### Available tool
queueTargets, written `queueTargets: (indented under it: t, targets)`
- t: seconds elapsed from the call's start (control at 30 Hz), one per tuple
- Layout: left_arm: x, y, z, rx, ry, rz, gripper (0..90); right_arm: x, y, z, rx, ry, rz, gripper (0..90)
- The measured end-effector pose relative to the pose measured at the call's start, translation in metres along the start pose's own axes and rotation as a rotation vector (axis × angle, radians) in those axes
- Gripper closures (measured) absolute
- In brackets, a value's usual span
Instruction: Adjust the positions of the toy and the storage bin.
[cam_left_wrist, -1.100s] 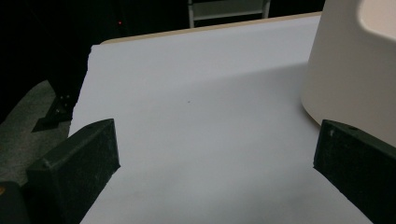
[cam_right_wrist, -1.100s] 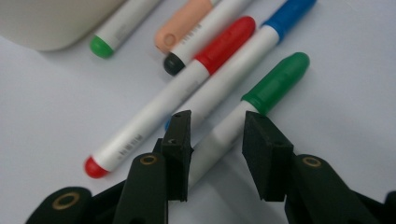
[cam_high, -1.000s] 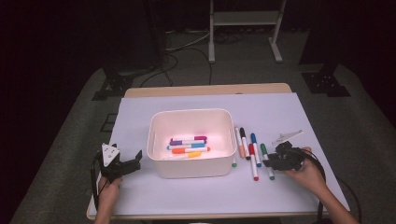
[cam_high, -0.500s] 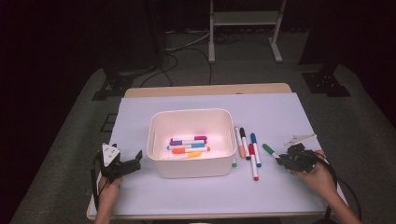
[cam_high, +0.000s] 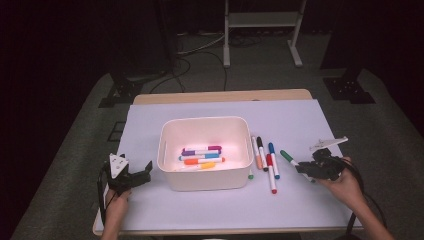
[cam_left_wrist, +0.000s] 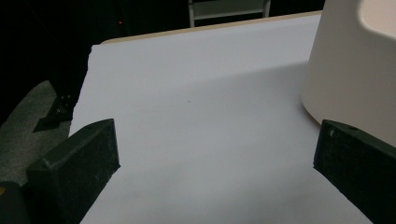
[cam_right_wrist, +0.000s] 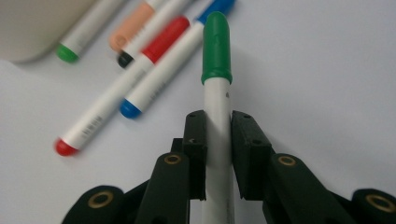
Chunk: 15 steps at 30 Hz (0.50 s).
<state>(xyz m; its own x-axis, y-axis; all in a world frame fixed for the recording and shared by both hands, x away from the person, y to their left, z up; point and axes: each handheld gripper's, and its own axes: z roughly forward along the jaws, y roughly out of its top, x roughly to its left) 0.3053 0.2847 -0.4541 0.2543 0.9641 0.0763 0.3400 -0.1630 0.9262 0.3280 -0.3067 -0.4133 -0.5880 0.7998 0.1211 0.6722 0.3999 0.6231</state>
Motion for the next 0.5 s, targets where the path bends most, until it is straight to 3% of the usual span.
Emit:
queueTargets:
  t: [0.13, 0.5]
  targets:
    - [0.000, 0.000, 0.000, -0.001, -0.001, -0.004, 0.0, 0.005, 0.015, -0.018, -0.055, 0.045, -0.003, 76.0]
    - [0.000, 0.000, 0.000, -0.002, -0.002, -0.001, 0.0, 0.034, 0.066, -0.063, -0.141, 0.126, -0.099, 76.0]
